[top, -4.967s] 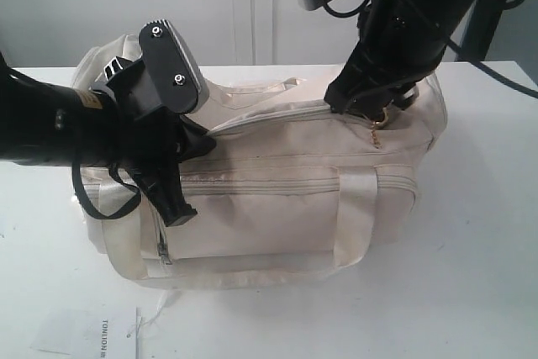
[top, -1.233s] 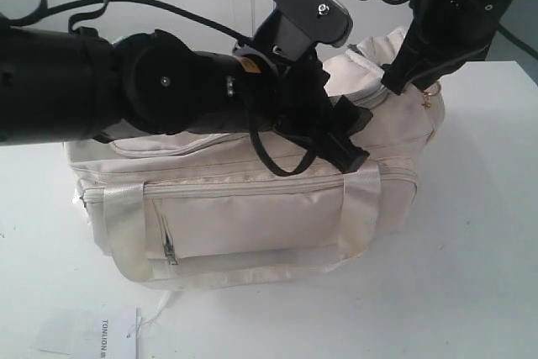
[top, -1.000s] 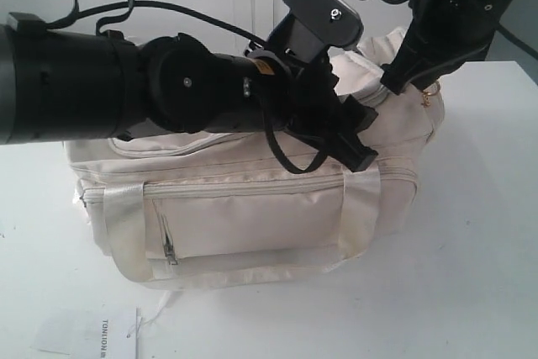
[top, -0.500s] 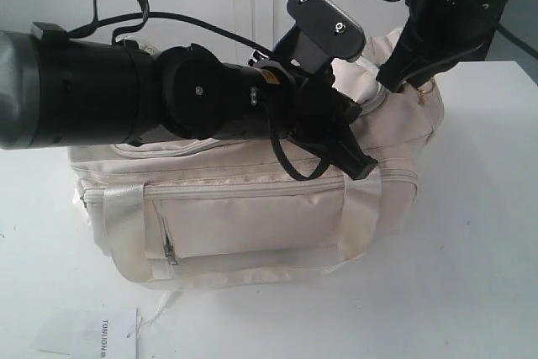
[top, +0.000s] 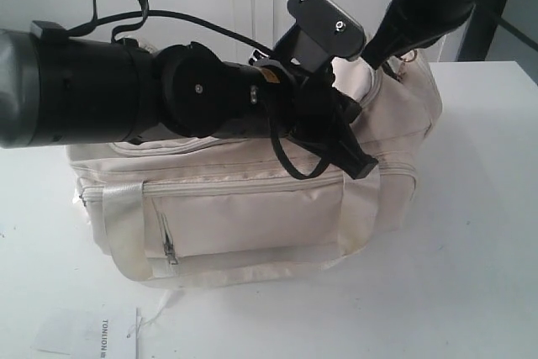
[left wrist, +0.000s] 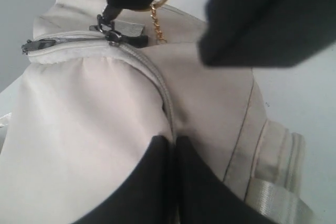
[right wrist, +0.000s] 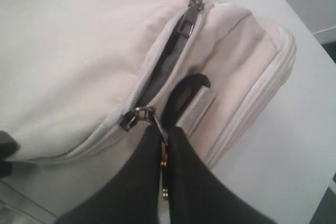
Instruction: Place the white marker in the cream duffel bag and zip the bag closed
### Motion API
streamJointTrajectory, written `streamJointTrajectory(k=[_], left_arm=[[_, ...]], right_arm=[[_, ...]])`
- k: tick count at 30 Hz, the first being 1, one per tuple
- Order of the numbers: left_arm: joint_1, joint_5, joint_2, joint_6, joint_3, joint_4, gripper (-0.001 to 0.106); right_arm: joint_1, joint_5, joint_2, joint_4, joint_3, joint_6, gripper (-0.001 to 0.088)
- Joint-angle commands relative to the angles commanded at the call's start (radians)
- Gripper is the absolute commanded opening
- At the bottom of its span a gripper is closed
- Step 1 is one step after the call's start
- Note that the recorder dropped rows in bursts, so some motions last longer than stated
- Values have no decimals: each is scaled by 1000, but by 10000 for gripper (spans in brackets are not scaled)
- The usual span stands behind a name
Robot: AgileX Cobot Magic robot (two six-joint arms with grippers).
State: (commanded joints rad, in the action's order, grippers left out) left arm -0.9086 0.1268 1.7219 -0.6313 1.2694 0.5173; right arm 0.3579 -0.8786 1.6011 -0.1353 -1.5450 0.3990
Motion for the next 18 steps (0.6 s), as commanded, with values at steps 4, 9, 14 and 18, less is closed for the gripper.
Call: streamJointTrajectory(k=[4, 9, 14, 18], left_arm=[[0, 0, 0, 0, 0, 0, 0], [0, -6, 0, 0, 0, 0, 0], [0, -6, 0, 0, 0, 0, 0], [0, -8, 0, 0, 0, 0, 0]], right_arm=[[0, 40, 20, -6, 0, 0, 0], [0, 81, 63, -60, 0, -3, 0], [0, 125, 74, -67, 0, -3, 0], [0, 165, 78, -83, 0, -3, 0]])
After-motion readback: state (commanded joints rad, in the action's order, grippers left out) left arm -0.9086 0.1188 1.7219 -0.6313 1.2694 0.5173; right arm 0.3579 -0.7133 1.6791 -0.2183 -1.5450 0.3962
